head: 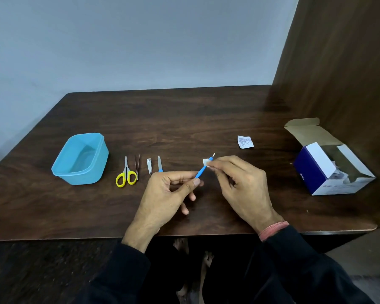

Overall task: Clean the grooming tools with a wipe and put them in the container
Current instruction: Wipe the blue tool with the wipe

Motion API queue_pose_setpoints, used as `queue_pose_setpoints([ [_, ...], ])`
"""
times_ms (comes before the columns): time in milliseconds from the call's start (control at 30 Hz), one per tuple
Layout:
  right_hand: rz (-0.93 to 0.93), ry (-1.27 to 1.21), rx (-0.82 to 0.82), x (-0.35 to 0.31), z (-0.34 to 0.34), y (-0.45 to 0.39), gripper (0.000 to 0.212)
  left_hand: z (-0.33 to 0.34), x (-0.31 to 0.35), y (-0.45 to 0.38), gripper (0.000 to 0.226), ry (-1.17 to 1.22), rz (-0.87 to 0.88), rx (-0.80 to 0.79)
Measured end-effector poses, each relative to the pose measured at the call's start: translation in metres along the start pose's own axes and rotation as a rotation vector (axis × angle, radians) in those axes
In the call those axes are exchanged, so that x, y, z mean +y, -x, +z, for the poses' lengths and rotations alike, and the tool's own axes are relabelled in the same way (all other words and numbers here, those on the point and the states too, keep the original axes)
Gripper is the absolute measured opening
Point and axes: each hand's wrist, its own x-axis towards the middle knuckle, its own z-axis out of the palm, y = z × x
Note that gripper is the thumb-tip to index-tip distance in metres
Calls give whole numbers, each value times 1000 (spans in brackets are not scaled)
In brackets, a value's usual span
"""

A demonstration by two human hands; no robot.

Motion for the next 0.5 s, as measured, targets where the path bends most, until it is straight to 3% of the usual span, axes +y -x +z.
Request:
queue_pose_setpoints([
  [100, -51, 41, -45, -1, 1, 1, 23, 0, 0, 0, 20, -29, 4, 3],
  [267, 25, 54, 21, 3, 4, -1, 28, 0, -2, 0, 19, -7, 10, 7],
  [500, -80, 75, -60, 1, 3, 2, 33, 0, -3, 1, 20, -29, 22, 28],
])
